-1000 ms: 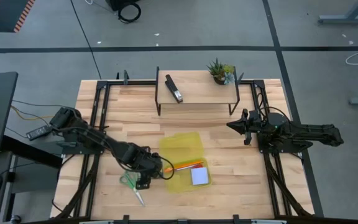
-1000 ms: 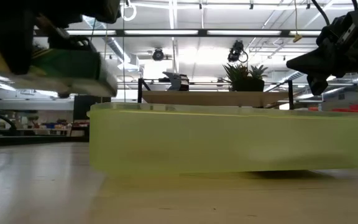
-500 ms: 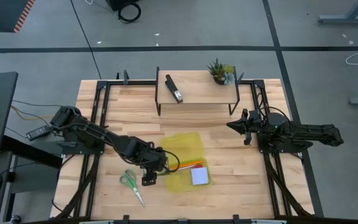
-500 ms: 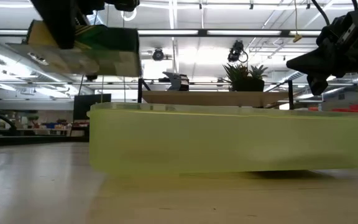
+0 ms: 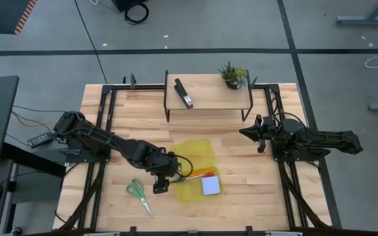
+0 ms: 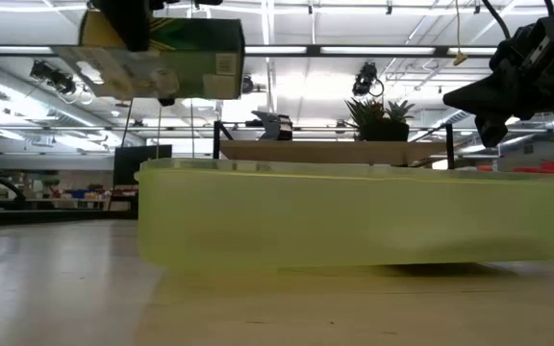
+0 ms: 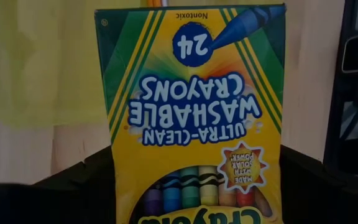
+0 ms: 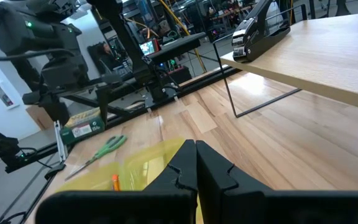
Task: Pack school essentials
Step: Put the yellow crayon box into the yellow supply box
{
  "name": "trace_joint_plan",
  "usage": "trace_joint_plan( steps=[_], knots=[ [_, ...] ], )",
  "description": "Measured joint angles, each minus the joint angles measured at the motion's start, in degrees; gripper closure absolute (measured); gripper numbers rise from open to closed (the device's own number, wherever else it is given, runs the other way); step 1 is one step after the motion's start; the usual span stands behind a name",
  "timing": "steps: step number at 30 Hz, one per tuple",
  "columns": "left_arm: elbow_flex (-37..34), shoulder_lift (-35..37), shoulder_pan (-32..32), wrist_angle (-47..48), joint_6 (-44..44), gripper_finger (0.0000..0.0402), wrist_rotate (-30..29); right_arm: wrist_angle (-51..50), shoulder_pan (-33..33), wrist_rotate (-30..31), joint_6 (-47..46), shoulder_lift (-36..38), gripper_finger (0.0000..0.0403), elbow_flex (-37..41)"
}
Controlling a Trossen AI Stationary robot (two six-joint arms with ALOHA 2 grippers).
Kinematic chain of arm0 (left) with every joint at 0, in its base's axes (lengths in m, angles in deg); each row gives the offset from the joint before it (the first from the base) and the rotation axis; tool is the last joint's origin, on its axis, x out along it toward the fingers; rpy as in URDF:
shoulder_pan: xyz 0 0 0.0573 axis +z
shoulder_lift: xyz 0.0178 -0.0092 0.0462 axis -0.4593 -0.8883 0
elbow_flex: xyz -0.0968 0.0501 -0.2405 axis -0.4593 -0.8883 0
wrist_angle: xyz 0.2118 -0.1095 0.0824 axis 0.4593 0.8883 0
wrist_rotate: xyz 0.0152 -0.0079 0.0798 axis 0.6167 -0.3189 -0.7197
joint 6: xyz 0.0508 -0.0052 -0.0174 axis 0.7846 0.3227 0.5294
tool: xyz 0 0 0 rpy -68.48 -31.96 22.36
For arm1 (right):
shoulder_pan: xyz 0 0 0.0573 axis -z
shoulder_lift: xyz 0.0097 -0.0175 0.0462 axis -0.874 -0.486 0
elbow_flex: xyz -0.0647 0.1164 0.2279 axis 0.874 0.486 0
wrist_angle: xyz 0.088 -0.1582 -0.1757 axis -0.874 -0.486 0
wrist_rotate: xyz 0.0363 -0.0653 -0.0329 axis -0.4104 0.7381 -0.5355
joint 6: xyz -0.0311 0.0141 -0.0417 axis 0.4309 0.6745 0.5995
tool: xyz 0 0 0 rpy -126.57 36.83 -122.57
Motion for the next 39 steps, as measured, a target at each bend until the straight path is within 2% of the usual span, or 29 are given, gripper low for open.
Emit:
trace_joint_plan(
  steps=[24,39],
  knots=[
    [3.43,-0.19,2.19,-1.39,1.51,0.0070,0.06,0.00,0.01,0.00,0.00,0.00,0.0397,0.00],
    [3.47,-9.39,5.15,-16.05,1.16,0.0071,0.03,-0.02,-0.01,-0.01,0.00,-0.04,0.0397,0.00]
  ],
)
